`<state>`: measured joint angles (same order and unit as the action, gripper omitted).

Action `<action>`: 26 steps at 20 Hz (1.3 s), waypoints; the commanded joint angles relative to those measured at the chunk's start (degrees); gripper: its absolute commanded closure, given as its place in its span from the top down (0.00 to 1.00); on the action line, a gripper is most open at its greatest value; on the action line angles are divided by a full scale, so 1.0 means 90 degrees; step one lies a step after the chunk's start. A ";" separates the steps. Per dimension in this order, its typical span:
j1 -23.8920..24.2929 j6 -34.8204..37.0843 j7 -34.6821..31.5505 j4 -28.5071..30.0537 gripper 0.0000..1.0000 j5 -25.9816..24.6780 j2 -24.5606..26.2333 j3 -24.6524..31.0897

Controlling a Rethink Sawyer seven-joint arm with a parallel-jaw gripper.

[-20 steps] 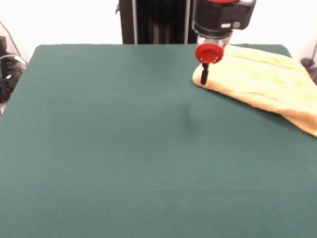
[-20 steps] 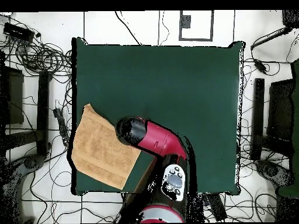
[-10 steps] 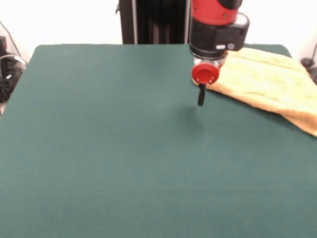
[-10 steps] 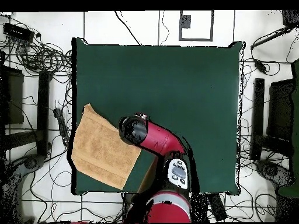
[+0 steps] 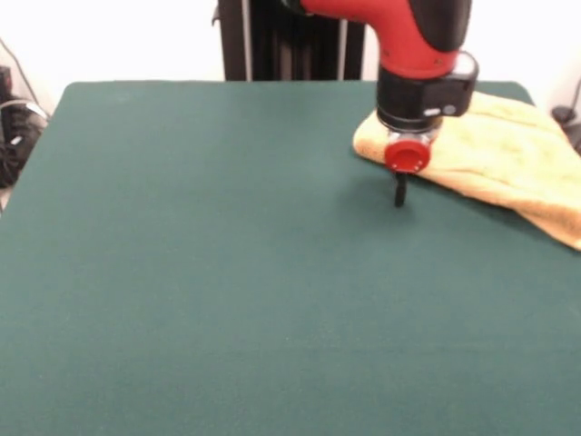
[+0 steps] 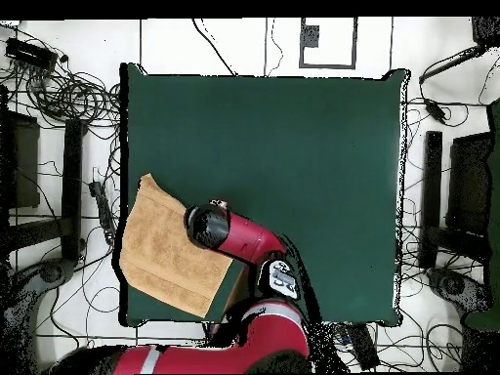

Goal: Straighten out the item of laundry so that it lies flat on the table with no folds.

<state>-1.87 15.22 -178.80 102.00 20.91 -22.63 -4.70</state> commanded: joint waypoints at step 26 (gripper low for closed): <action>-0.0650 0.0488 -0.0407 -0.0120 1.00 -0.0047 0.0087 -0.0011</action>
<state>-9.21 23.14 -178.80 101.78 18.23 -26.58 -11.66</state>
